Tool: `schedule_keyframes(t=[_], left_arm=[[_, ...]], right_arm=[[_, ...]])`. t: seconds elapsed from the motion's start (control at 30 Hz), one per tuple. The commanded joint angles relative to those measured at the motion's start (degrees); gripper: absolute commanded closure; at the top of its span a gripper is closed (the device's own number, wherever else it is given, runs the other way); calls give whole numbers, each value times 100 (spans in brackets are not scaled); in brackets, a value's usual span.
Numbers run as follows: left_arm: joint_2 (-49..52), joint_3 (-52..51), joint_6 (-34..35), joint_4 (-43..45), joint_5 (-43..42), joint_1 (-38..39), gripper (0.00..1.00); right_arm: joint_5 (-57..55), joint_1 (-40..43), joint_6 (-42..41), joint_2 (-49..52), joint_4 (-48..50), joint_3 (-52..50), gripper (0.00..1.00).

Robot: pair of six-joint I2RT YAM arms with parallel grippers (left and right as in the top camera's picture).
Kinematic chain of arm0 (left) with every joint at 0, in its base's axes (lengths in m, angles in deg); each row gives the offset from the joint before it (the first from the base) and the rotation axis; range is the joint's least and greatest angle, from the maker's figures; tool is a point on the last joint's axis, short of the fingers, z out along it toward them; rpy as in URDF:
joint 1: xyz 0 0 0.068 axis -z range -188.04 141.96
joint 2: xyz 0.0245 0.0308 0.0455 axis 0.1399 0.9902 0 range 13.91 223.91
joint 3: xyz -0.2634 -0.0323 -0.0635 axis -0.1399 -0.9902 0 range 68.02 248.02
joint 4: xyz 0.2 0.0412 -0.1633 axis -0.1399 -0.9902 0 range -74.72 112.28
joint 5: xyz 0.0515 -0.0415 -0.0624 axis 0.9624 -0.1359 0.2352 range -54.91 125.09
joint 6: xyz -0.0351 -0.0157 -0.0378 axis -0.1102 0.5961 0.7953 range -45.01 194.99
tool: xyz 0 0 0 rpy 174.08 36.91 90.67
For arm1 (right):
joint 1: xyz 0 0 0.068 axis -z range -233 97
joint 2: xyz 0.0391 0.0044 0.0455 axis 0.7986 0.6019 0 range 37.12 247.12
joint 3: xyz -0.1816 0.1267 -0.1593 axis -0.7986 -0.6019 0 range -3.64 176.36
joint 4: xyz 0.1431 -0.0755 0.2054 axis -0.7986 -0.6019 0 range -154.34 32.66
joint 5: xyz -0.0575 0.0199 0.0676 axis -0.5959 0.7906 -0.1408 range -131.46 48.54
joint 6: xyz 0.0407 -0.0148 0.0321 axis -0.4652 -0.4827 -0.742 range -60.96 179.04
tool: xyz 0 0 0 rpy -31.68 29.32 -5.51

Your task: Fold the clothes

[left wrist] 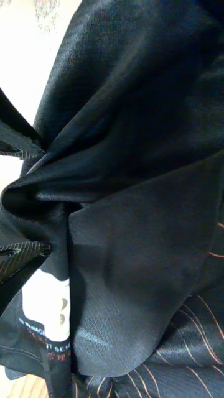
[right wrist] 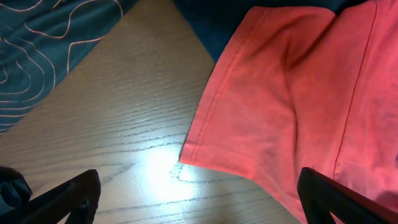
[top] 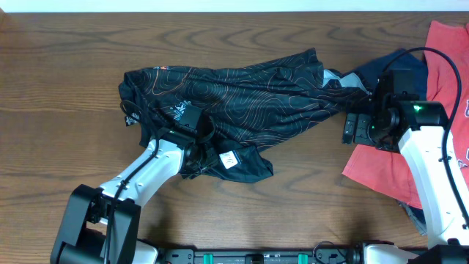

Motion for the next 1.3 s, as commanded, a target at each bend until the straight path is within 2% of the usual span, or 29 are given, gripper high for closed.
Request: schedule_keyframes(t=[0.0,0.27,0.33,0.4,0.43,0.53,0.7,0.87,0.97,1.13,1.27], left_arm=[[68,-109,52,33,144,107,54],[254,-236,225,258,162,212,55],[315,-236,225,264,157,210,67],[326,-236,223,249,153,210,91],[306,-234,195,238,127,210,94],[149,-177,-127,-57,-44,142,94],[-575,24,-861,-1578,-114,-304,94],[-1482,24,-1084,-2632,520,-1290,94],[-1932,24,-1429,-2719,649,-2107,94],[-2271,24,-1478,-2616,424,-3536,94],[-2234,22,-1836,-2614,131,-4033,94]], right_arm=[[24,33,-63,-55,-20,42,1],[22,33,-61,-55,-17,42,1],[22,33,-61,-55,-17,42,1],[22,33,-61,-55,-20,42,1],[22,33,-61,-55,-20,42,1],[17,33,-61,-55,-17,42,1],[26,33,-63,-52,-79,39,1],[131,33,-72,-11,-138,-7,1],[398,33,-221,15,-63,-122,1],[778,31,-282,26,393,-629,1],[1143,31,-282,26,874,-1152,1]])
